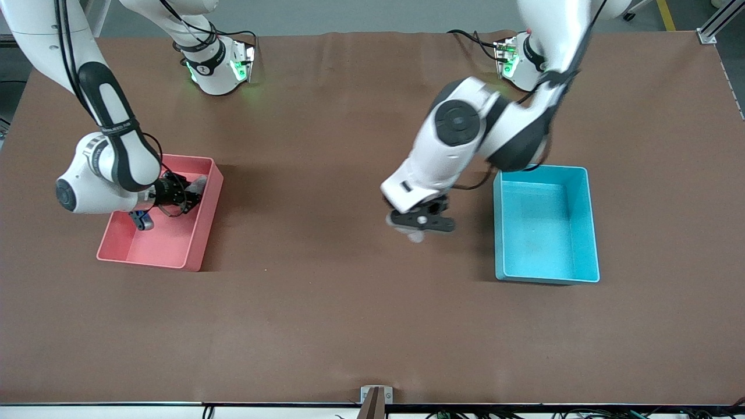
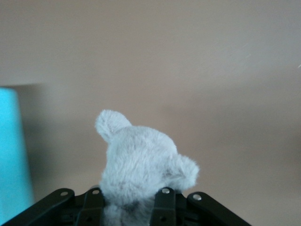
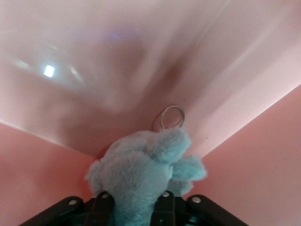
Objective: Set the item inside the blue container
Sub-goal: 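Carry the plush into the blue box with the left gripper while the right lifts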
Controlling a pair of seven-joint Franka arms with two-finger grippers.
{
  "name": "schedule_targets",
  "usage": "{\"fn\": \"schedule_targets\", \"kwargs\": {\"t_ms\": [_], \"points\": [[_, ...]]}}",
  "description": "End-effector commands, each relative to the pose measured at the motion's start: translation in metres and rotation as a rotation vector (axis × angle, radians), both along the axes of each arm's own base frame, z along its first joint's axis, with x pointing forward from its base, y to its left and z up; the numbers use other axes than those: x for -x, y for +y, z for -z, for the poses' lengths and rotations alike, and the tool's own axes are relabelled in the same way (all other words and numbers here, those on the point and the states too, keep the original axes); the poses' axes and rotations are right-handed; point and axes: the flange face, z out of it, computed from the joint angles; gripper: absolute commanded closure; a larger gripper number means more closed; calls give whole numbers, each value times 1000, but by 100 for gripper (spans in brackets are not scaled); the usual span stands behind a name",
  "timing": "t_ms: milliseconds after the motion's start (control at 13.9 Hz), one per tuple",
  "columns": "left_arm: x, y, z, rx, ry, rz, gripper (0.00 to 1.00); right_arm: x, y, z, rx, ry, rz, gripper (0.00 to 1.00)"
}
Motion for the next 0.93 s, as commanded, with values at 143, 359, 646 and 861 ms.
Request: {"fn": "schedule_targets", "kwargs": {"t_ms": [143, 359, 646, 861], "points": [[21, 104, -26, -109, 114, -16, 82, -55, -32, -83, 30, -27, -118, 93], [24, 173, -16, -149, 106, 32, 81, -80, -19, -134, 39, -27, -106, 95], [21, 245, 37, -154, 85, 83, 81, -103, 69, -182, 130, -7, -27, 96], [21, 271, 73, -181, 54, 109, 81, -106, 173, -202, 196, -33, -2, 95]]}}
